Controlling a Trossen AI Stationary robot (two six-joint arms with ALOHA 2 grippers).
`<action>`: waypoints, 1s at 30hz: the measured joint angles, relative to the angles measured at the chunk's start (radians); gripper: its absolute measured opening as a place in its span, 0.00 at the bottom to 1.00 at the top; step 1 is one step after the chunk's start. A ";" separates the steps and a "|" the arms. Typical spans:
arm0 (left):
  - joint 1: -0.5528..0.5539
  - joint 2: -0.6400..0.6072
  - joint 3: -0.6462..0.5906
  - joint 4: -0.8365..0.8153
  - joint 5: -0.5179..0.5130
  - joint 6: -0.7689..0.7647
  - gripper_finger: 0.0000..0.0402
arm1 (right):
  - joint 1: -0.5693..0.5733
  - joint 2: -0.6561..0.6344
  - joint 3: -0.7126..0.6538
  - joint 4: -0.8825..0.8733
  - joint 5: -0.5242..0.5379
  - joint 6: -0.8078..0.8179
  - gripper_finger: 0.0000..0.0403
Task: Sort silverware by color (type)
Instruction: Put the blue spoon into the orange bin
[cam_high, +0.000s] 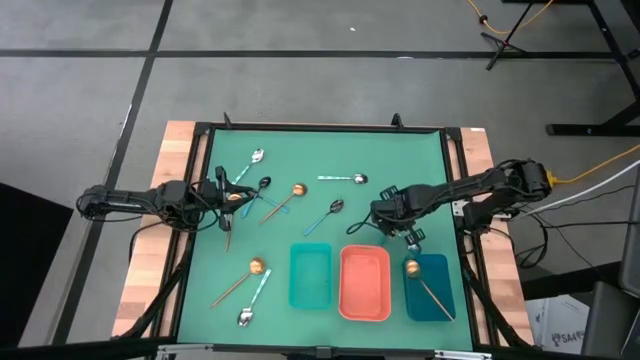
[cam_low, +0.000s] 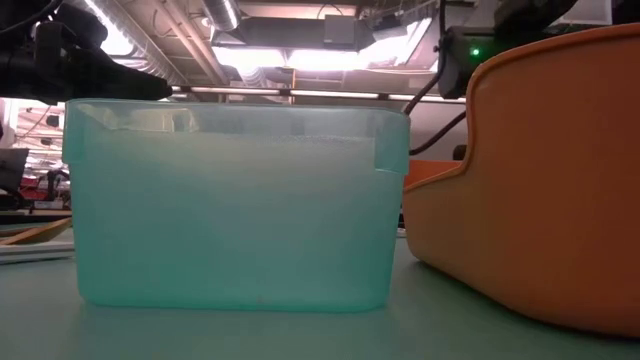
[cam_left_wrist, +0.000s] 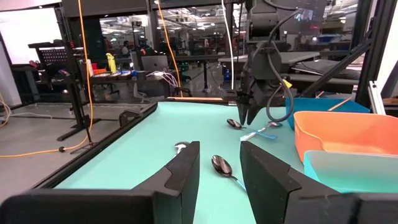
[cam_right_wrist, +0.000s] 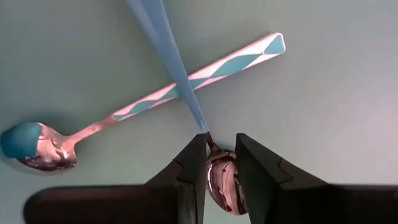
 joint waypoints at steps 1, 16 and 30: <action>0.000 0.000 0.000 0.000 0.000 0.000 0.27 | 0.001 0.000 0.000 0.000 -0.009 -0.004 0.19; 0.000 0.000 0.000 0.000 0.000 0.000 0.27 | 0.002 0.000 -0.078 0.083 -0.050 -0.009 0.19; 0.000 0.000 0.000 0.000 0.000 0.000 0.27 | 0.003 -0.002 -0.112 0.121 -0.032 -0.015 0.19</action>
